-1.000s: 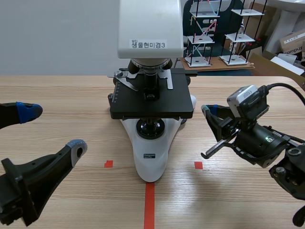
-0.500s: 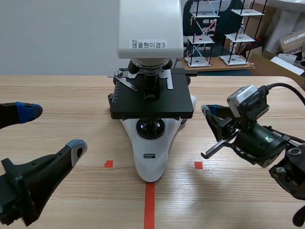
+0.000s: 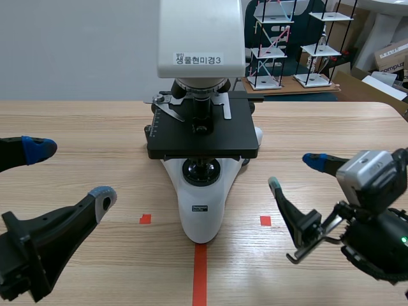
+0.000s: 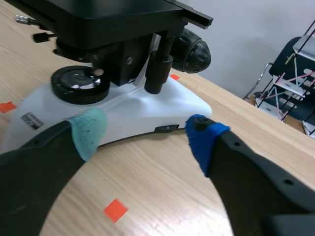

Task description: Return to the home posture

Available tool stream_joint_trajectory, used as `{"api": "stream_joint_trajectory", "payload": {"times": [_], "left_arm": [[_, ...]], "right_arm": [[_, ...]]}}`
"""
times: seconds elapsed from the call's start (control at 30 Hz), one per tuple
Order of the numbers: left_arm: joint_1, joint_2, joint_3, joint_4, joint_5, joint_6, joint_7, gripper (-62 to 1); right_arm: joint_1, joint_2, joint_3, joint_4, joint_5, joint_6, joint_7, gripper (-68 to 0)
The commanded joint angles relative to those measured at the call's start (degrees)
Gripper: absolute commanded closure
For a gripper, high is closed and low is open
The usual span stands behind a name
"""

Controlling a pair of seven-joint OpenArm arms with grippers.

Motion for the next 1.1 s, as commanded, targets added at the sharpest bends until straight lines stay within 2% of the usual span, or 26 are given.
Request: {"api": "stream_joint_trajectory", "payload": {"times": [0.0,0.07,0.17,0.43,0.6,0.67,1.07], "left_arm": [[0.44,0.44,-0.22,0.44,-0.37,-0.13,-0.76,-62.3],[0.44,0.44,-0.22,0.44,-0.37,-0.13,-0.76,-62.3],[0.44,0.44,-0.22,0.44,-0.37,-0.13,-0.76,-62.3],[0.44,0.44,-0.22,0.44,-0.37,-0.13,-0.76,-62.3],[0.44,0.44,-0.22,0.44,-0.37,-0.13,-0.76,-62.3],[0.44,0.44,-0.22,0.44,-0.35,-0.13,-0.76,-62.3],[0.44,0.44,-0.22,0.44,-0.37,-0.13,-0.76,-62.3]], "right_arm": [[-2.19,0.46,1.09,2.36,0.81,-0.04,0.59,-48.8],[-5.92,0.46,2.32,5.44,1.09,0.20,-0.07,-53.2],[-11.15,0.46,4.09,10.47,1.09,0.74,-1.57,-53.5],[-23.21,0.46,9.42,24.44,1.77,7.15,-5.49,-57.5],[-25.83,1.11,11.13,28.44,5.66,12.35,-8.52,-57.8],[-25.81,1.11,11.37,28.96,5.90,13.60,-9.49,-57.8],[-25.81,1.25,11.58,29.03,6.71,14.01,-10.95,-57.8]]}}
